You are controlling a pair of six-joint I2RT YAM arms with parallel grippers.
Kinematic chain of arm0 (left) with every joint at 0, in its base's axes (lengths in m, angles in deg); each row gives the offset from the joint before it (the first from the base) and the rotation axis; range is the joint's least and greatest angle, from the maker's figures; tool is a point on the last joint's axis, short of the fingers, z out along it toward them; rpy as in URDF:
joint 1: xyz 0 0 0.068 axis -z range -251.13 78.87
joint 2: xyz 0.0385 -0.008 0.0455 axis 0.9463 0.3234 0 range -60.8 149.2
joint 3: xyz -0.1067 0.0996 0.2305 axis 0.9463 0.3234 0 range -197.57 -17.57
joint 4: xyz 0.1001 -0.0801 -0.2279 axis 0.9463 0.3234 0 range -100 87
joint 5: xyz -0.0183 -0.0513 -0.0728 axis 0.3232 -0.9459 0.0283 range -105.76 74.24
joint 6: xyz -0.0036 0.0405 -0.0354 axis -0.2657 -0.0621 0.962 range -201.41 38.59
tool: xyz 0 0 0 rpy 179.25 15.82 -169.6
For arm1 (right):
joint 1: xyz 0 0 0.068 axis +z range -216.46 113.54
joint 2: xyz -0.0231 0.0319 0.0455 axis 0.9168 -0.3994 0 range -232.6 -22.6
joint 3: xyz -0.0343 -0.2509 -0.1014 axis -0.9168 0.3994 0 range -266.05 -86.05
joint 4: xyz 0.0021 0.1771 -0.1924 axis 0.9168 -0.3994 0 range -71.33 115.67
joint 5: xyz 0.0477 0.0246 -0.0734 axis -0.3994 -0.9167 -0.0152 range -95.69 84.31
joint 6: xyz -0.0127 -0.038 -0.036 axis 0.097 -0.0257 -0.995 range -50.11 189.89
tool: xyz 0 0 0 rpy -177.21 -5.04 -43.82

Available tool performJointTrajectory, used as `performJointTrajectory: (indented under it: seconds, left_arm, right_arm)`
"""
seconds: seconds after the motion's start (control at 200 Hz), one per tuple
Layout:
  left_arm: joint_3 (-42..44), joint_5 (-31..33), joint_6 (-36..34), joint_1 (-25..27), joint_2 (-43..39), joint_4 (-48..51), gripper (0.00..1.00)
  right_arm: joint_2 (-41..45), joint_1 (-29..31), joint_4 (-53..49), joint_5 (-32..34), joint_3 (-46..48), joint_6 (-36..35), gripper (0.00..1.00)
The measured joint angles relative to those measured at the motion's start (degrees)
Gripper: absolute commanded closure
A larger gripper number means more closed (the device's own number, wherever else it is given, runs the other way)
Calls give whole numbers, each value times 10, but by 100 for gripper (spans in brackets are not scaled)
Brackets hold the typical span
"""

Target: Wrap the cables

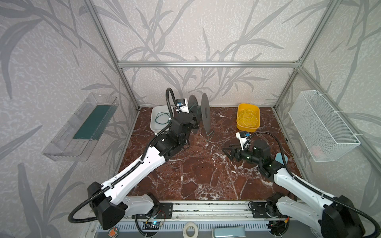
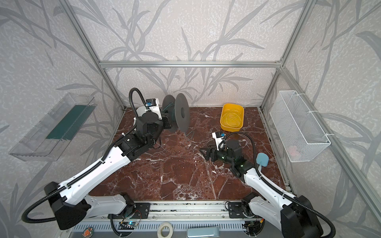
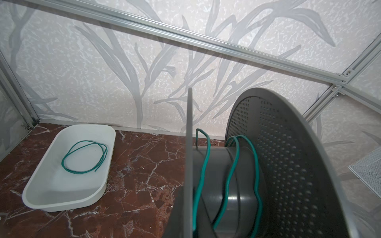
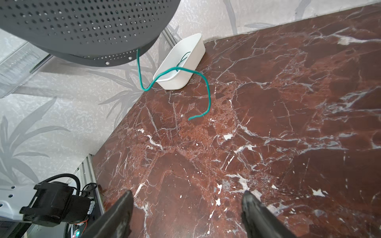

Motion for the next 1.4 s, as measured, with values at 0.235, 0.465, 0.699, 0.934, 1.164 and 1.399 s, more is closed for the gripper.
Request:
performJointTrajectory:
  seconds: [0.235, 0.465, 0.699, 0.934, 1.164, 1.399]
  left_arm:
    - [-16, -16, 32, -1, 0, 12, 100]
    - [-19, -22, 52, -1, 0, 13, 100]
    - [-19, -22, 67, -3, 0, 12, 100]
    - [-19, -19, 67, -11, 0, 11, 100]
    - [-18, -4, 69, -43, 0, -4, 100]
    - [-18, 62, 0, -80, 21, -42, 100]
  right_arm:
    - [-123, 2, 108, -10, -11, 51, 15]
    - [-222, 3, 203, -18, -46, 104, 29]
    - [-310, 3, 306, -10, -88, 170, 59]
    - [-360, 5, 364, -7, -89, 228, 100]
    - [-311, 16, 353, -12, -61, 222, 100]
    - [-142, 122, 220, 32, 12, 165, 100]
